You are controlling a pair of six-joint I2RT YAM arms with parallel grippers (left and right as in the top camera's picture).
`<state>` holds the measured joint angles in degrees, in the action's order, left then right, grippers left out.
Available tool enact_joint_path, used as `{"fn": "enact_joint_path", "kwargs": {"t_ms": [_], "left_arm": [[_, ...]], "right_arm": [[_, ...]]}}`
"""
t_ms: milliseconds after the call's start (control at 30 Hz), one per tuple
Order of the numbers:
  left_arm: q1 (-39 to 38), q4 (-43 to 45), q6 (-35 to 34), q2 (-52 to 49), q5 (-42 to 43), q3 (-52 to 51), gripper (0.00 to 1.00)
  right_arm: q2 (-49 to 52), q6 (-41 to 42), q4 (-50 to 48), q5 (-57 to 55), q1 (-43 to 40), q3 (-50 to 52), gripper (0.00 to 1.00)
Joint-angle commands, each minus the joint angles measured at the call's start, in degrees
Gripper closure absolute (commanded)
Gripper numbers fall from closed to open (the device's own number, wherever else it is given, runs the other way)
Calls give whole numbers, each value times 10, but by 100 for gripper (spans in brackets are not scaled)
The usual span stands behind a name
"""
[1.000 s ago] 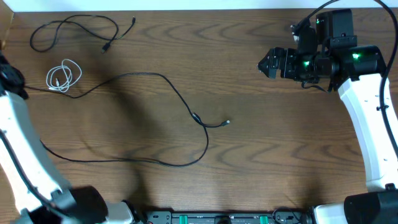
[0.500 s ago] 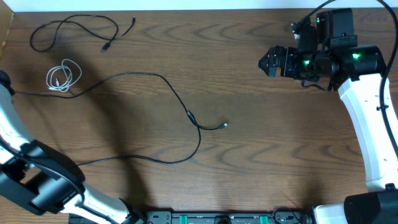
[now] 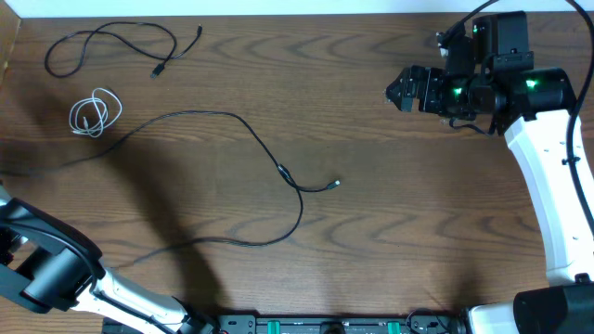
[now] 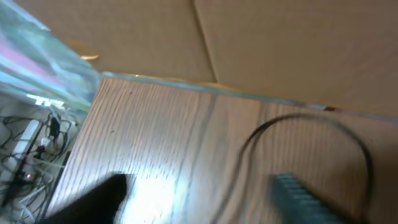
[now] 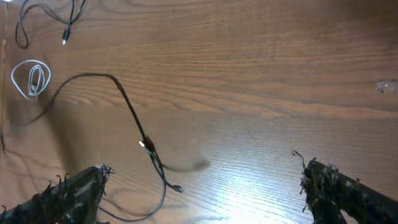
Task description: Untangle cables
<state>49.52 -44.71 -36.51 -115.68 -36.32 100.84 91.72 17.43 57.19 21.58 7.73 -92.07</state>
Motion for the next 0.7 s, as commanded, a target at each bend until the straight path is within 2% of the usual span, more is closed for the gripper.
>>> {"fn": "enact_joint_path", "kwargs": {"t_ms": [0,133,467,667], "left_arm": [[-8,4,40,1,-2,1,7],[-25,-5,42,11,16,2,7],[-121,-42,50,140,191,2,7],[-210,-87,55,196,346,2,6]], "right_arm": [[-4,8,3,-2,-1,0,1],[-4,8,5,-3,-1,0,1],[-2,-13,27,-7,6,0,1],[7,-21,22,-7,8,0,1]]}}
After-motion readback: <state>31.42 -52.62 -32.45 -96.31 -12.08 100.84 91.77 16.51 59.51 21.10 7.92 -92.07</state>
